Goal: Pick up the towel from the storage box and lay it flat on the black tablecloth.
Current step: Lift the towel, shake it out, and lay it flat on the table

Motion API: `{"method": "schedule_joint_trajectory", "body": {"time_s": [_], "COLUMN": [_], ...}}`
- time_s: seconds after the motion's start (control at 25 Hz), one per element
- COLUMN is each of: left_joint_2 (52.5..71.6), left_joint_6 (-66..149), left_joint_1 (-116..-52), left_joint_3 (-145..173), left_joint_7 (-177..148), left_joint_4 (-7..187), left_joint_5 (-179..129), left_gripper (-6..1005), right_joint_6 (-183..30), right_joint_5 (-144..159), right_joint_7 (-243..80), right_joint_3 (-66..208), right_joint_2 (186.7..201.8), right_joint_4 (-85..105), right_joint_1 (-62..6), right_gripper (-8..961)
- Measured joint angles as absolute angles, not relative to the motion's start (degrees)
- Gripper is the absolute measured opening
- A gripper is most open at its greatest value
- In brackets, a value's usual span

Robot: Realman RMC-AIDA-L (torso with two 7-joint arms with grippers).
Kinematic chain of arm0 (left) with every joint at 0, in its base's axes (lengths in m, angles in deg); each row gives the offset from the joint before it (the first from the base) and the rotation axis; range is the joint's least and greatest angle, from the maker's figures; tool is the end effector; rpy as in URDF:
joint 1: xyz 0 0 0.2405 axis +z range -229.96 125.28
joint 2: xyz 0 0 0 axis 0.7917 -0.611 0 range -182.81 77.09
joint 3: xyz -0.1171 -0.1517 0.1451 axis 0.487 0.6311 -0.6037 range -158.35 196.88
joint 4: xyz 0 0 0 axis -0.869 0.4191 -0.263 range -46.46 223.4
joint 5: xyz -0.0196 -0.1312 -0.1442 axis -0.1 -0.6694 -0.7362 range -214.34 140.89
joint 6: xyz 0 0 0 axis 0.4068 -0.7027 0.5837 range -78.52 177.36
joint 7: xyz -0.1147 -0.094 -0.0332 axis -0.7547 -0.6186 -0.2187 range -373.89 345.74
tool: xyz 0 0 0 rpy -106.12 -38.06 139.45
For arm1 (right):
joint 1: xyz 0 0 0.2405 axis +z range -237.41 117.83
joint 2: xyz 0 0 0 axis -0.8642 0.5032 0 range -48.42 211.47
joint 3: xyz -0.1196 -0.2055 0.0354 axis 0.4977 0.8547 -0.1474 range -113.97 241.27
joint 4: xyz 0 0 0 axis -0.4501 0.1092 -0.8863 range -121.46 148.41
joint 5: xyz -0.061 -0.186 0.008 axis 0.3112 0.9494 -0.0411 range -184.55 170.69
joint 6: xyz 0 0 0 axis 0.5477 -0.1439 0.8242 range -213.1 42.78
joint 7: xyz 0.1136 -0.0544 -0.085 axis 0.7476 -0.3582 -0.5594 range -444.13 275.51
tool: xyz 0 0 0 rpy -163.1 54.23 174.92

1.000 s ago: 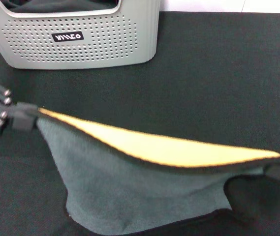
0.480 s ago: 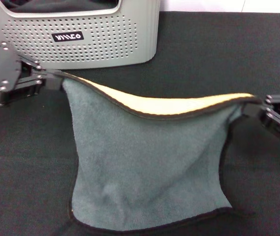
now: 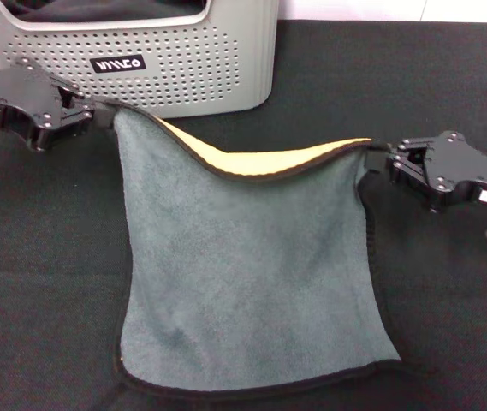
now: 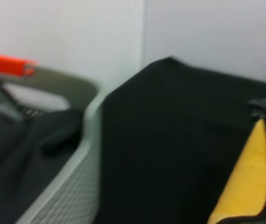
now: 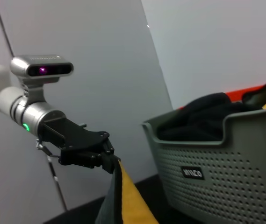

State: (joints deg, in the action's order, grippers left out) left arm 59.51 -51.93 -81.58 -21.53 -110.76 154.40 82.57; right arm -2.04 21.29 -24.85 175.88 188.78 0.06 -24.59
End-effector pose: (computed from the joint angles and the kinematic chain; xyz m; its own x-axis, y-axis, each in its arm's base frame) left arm -0.2177 0.3259 0.1047 0.9199 0.2631 0.2909 0.3444 -0.8967 -0.2780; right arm 0.2137 0.3204 -0.0112 0.6689 -0.2415 -0.7030 -0.4104 -0.9085 -0.0784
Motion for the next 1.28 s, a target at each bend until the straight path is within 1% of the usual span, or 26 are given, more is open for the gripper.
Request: {"method": "schedule_joint_trajectory", "body": {"time_s": [0.12,0.52,0.6,1.16,1.28], "left_joint_2": [60.27,63.87,64.0,66.62,66.66], "left_joint_6": [-48.94,-40.23,-39.59,-29.29,-28.61], "left_joint_1": [-81.69,-82.47,-82.48,-82.44,-82.55], "left_joint_3": [-21.53,-24.57,-24.78,-27.1,-27.3], "left_joint_7": [-110.74,-110.51,-110.51,-110.65,-110.65], "left_joint_4": [154.38,153.02,152.69,150.8,149.91], "left_joint_5": [85.51,93.76,93.85,98.12,98.4], "left_gripper": [25,25,25,26,26], "right_joint_6": [-4.56,-14.28,-15.81,-23.16,-23.59], "right_joint_5": [21.29,21.83,21.88,23.28,23.28], "right_joint_7": [-24.42,-21.07,-19.85,-14.86,-14.7], "right_joint_3": [175.97,176.01,176.18,175.96,175.83], "right_joint_2": [189.12,190.1,190.22,191.7,191.89], "right_joint_4": [0.06,0.03,0.03,0.09,0.11], "right_joint_1": [-23.46,-21.11,-20.71,-20.45,-20.54], "right_gripper": [69,79,81,95,97]}}
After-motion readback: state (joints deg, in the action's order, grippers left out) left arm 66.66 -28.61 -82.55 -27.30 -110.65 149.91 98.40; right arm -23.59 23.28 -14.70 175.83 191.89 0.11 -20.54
